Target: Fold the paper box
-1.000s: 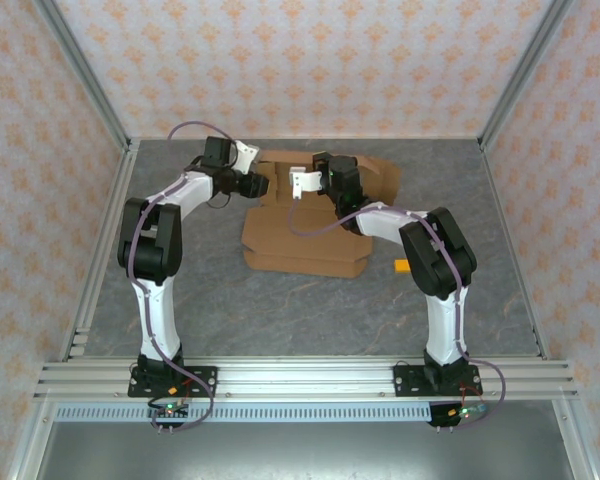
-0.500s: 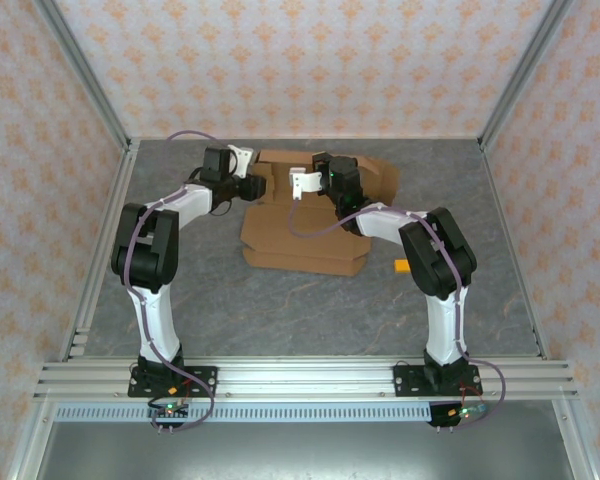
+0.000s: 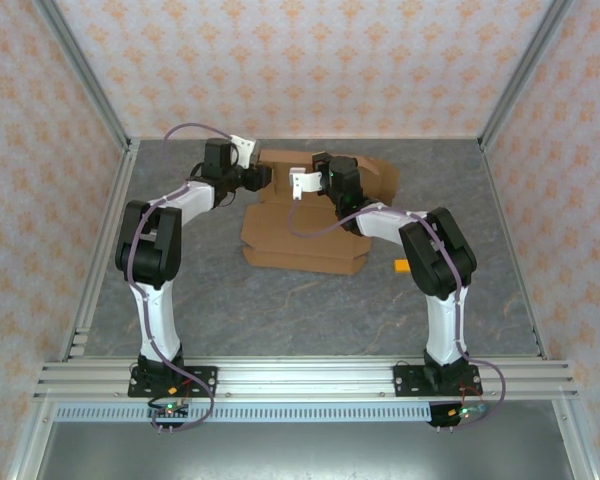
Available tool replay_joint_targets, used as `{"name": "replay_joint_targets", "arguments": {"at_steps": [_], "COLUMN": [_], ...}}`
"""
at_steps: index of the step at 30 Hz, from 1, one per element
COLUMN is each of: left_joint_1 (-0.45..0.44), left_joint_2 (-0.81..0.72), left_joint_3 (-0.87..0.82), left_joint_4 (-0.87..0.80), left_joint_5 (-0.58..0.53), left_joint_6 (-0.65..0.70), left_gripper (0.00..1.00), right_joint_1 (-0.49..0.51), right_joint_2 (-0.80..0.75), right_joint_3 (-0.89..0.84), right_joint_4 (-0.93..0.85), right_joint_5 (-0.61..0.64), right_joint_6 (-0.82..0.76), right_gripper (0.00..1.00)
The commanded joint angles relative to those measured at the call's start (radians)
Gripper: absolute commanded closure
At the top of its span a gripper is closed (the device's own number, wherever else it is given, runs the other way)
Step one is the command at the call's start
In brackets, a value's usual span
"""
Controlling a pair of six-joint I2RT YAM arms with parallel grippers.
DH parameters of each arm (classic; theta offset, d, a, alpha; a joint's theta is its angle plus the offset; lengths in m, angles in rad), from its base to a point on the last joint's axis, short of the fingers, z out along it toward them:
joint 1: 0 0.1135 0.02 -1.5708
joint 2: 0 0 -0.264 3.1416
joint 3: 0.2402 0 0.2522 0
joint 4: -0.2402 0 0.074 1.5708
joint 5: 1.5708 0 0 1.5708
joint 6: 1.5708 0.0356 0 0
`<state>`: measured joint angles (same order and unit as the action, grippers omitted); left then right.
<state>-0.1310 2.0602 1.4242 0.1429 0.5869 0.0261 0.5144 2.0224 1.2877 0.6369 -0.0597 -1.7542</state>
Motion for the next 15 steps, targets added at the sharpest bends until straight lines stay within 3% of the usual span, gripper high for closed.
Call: {"name": "replay_joint_targets", "arguments": {"at_steps": [1, 15], "left_joint_1": [0.001, -0.049], "left_joint_2": [0.027, 0.031], "left_joint_3": [0.042, -0.057], "left_joint_4": [0.054, 0.113], "left_joint_5": [-0.002, -0.281], "left_joint_6": [0.002, -0.046], "left_gripper": [0.49, 0.57], "right_joint_1": [0.006, 0.006], "right_joint_2": [-0.015, -0.020], "right_joint_3": [0.009, 0.028], "right_joint_4": [-0.046, -0.054], "right_joint_5": [-0.032, -0.031], "right_joint_6": [-0.002, 0.012], "right_gripper": [1.00, 1.00]}}
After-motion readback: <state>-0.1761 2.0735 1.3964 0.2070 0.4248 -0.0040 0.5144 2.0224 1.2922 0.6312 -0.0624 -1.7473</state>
